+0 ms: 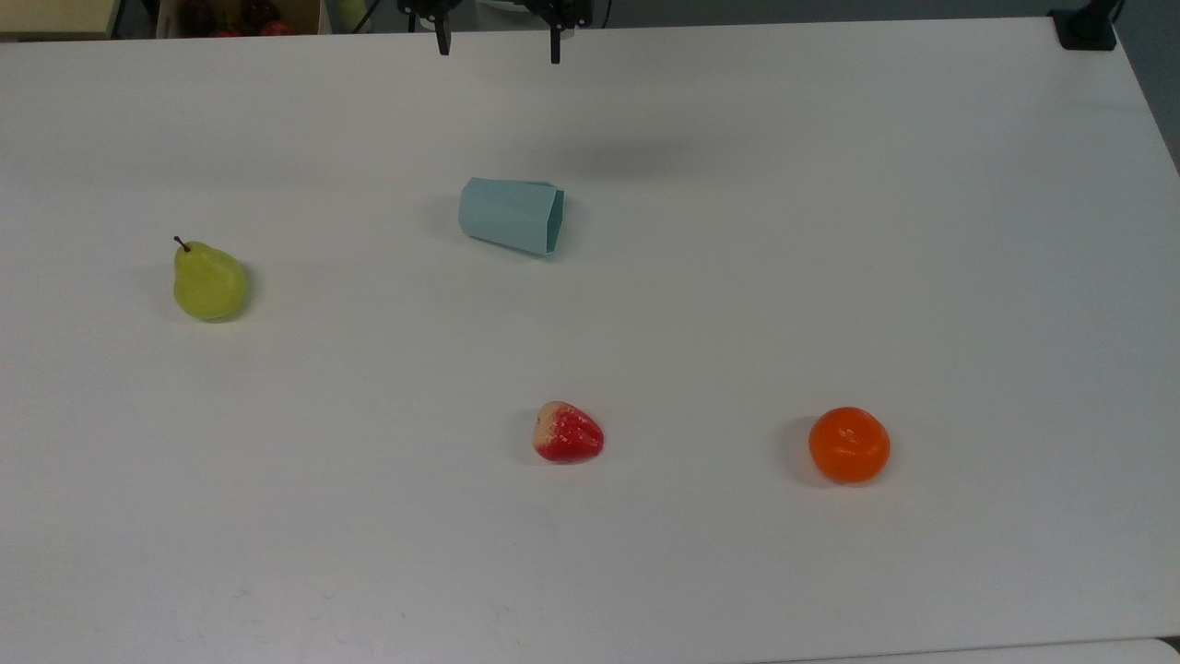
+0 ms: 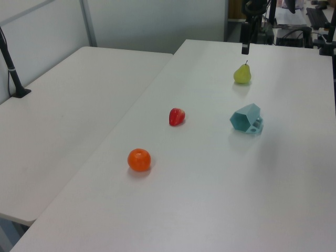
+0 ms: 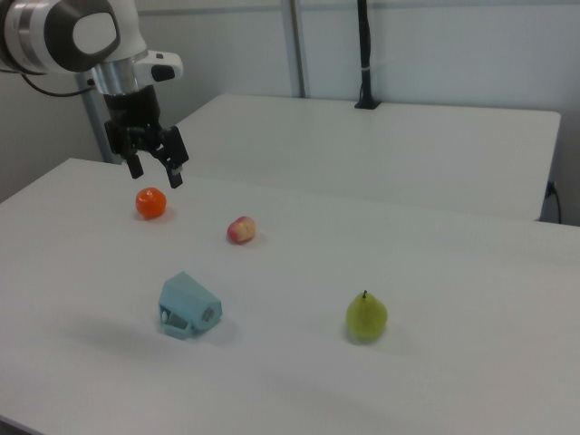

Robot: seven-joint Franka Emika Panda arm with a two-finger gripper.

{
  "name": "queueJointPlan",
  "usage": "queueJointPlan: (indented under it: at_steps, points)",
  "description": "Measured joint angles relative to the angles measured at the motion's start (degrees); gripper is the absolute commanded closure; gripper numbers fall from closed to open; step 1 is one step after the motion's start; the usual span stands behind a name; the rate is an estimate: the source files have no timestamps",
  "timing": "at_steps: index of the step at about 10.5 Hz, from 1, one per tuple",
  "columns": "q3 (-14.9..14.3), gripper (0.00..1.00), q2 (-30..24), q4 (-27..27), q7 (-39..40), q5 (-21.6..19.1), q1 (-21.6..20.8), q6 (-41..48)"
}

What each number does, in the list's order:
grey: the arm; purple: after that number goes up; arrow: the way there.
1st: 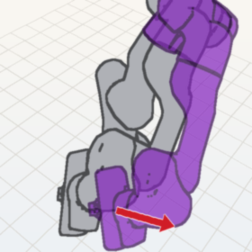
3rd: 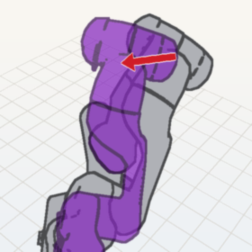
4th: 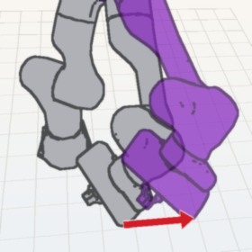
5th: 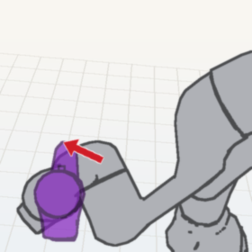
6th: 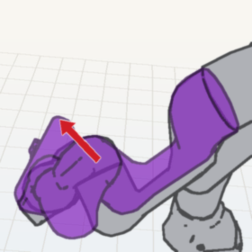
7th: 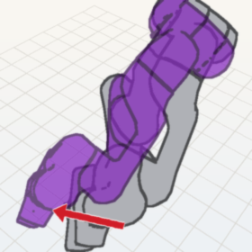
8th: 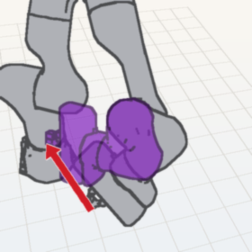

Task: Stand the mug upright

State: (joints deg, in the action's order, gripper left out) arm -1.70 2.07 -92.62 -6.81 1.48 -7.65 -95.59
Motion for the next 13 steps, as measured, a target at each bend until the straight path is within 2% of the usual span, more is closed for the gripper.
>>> queueJointPlan:
  at_steps: [9, 11, 13]
  points:
    - [0.4, 0.00, 0.5, -1.0, 0.0, 0.2, -0.3, 0.3]
    - [0.7, 0.00, 1.6, -1.3, 0.0, 2.3, -1.6, 0.3]
    - [1.0, 0.00, 3.6, -1.7, -1.9, 6.4, -4.0, 0.3]
